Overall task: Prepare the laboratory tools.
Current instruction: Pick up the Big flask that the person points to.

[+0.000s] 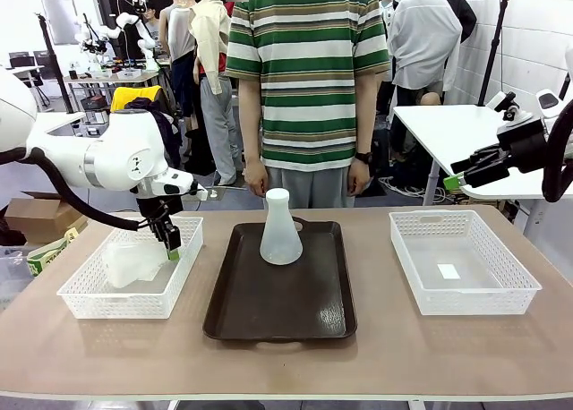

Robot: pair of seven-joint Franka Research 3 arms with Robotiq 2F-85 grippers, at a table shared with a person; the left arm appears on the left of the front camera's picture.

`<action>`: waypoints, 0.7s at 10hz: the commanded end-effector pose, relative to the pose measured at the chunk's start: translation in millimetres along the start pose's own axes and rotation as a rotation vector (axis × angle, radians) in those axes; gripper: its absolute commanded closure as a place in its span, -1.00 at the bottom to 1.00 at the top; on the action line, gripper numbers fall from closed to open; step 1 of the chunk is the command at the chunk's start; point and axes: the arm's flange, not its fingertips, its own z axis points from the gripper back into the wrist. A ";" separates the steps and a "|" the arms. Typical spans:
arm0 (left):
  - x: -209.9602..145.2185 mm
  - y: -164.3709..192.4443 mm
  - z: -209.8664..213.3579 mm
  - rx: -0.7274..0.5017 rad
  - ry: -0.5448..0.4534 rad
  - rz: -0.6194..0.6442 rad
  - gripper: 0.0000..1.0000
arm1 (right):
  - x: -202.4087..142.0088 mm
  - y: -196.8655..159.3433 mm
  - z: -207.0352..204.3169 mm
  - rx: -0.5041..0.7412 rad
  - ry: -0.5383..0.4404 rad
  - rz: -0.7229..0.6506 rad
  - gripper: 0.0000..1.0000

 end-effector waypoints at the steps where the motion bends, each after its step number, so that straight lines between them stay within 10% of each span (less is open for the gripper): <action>1: 3.1 -2.8 -0.3 0.013 0.000 -0.027 1.00 | -0.1 -0.2 -1.1 -0.007 0.003 -0.001 -1.00; 7: 3.1 -2.8 -0.3 0.013 0.000 -0.027 1.00 | -0.1 -0.2 -1.1 -0.007 0.003 -0.001 -1.00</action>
